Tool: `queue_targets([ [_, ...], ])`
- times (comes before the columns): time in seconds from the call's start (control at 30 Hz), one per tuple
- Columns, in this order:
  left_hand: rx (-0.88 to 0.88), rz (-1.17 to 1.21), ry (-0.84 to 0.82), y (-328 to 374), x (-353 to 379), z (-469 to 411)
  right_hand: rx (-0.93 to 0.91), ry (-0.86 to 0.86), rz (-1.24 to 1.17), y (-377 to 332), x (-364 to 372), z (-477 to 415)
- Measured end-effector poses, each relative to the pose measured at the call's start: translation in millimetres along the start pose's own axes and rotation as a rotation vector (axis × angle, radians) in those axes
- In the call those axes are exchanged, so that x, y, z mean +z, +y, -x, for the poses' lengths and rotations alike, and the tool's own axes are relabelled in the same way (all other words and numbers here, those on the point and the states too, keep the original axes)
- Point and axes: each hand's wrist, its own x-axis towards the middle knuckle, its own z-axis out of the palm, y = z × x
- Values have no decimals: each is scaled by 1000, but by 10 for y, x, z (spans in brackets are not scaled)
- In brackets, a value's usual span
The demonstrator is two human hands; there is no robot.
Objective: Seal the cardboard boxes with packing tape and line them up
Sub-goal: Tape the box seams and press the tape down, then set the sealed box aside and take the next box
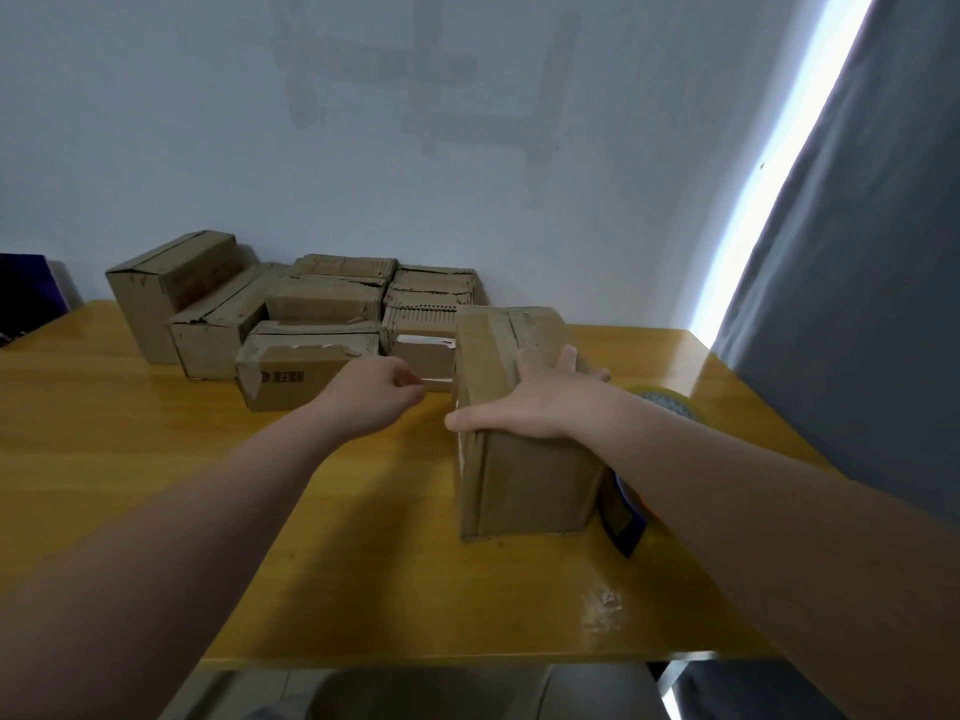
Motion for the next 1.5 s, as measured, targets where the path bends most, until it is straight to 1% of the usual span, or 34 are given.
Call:
queue_targets([
  [0.03,26,-124,3,-6,-13,-29,3,19,2,-17,-6,-6],
  [0.1,44,-220,1,-7,-42,-72,-6,92,-15,-18,-18,-22],
  [0.2,57,-233,0,16,-77,-156,-52,223,-110,68,-141,-45],
  [0.3,72,-196,5,109,-98,-245,-91,354,-232,182,-412,-88],
  [0.37,95,-174,16,205,-110,-340,-95,417,-270,258,-614,-128],
  [0.47,150,-197,38,410,-107,-540,-91,425,-277,399,-835,-238],
  [0.6,197,-242,30,721,-43,-846,-76,428,-372,691,-1094,-519],
  [0.73,221,-326,16,923,118,-1239,2,554,-487,1039,-1389,-840],
  [0.8,184,-344,-54,991,259,-1444,48,654,-443,1186,-1410,-1033],
  [0.9,131,-396,-187,1057,519,-1732,93,759,-265,1378,-1304,-1354],
  [0.97,103,-516,-243,1078,674,-1890,123,755,-177,1518,-1211,-1585],
  [1.03,113,-674,-251,1082,792,-2013,165,718,-92,1660,-1120,-1798],
  [1.07,116,-692,-238,1081,835,-2058,180,699,-62,1723,-1075,-1899],
  [1.17,55,-613,-167,1086,906,-2146,193,654,-20,1884,-969,-2146],
  [1.27,-36,-636,-129,1122,946,-2219,191,631,4,1992,-922,-2336],
  [1.33,-65,-651,-105,1119,991,-2299,186,615,29,2032,-907,-2455],
  [1.4,-72,-633,-101,1122,1028,-2359,180,604,61,2059,-907,-2565],
  [1.5,-98,-602,-111,1182,1064,-2358,190,585,45,2130,-920,-2659],
])
